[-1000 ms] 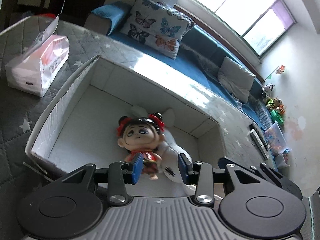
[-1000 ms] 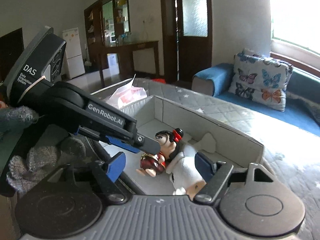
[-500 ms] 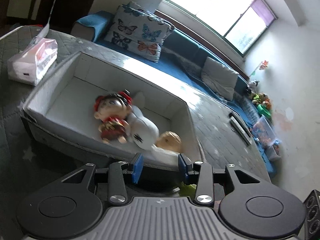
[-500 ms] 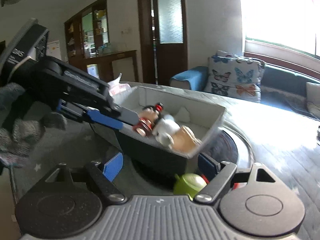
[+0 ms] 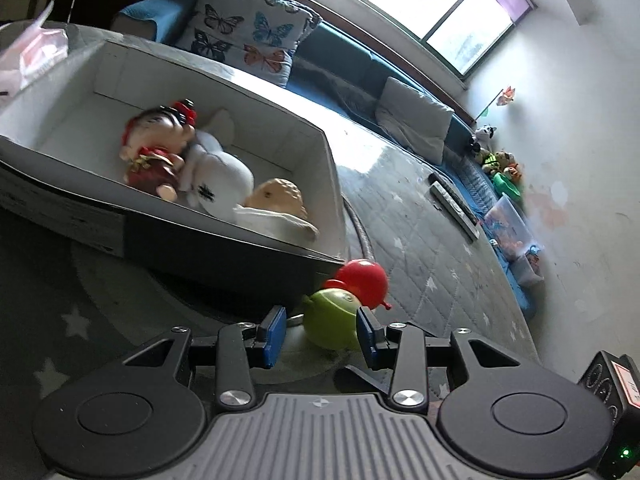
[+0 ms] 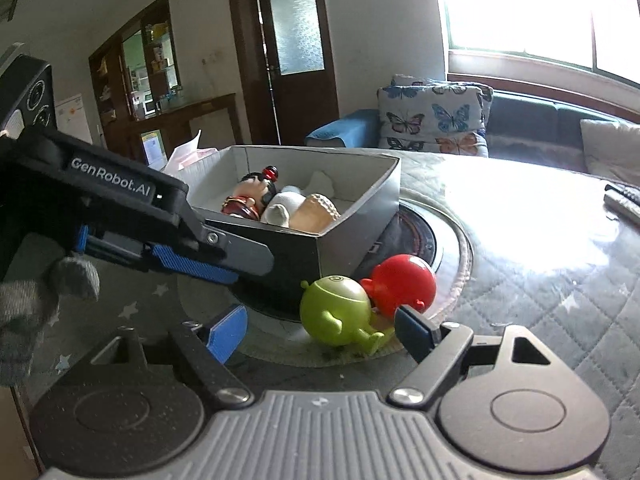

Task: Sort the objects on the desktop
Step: 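Reach the right gripper to the green android figure and grasp it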

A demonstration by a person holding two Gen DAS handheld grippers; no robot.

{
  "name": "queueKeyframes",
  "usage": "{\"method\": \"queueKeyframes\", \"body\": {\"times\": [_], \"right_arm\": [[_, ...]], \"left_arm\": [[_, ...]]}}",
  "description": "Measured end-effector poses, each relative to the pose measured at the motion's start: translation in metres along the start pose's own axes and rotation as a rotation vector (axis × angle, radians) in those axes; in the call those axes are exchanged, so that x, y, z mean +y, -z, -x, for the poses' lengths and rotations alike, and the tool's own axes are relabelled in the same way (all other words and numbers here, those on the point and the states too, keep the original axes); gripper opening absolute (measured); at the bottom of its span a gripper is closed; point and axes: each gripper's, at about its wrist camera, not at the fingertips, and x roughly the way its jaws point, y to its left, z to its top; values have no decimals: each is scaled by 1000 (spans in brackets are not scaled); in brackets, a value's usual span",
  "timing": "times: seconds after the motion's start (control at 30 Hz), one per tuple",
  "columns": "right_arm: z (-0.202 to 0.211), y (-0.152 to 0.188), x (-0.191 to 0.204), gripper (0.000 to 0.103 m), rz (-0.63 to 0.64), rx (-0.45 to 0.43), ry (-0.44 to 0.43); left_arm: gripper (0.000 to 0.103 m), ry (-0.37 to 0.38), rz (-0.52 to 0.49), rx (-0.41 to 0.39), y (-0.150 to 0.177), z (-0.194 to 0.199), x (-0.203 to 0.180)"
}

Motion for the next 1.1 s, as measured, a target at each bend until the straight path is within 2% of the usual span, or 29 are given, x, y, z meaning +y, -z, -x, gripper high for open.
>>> {"method": "queueKeyframes", "body": {"times": [0.43,0.6,0.73,0.8,1.1], "right_arm": [[-32,-1,-7,72,-1,49,-14],[-35,-3,-7,59,10,55,-6],[-39,-4,-4,55,44,68,0],[-41,-4,-2,49,51,75,-5],[-36,-6,-3,49,19,78,-5]], "left_arm": [[41,26,70,25,0,-30,5],[41,40,100,28,1,-35,10],[41,51,126,27,1,-37,15],[41,52,138,30,1,-39,17],[41,77,114,32,7,-33,17]]}}
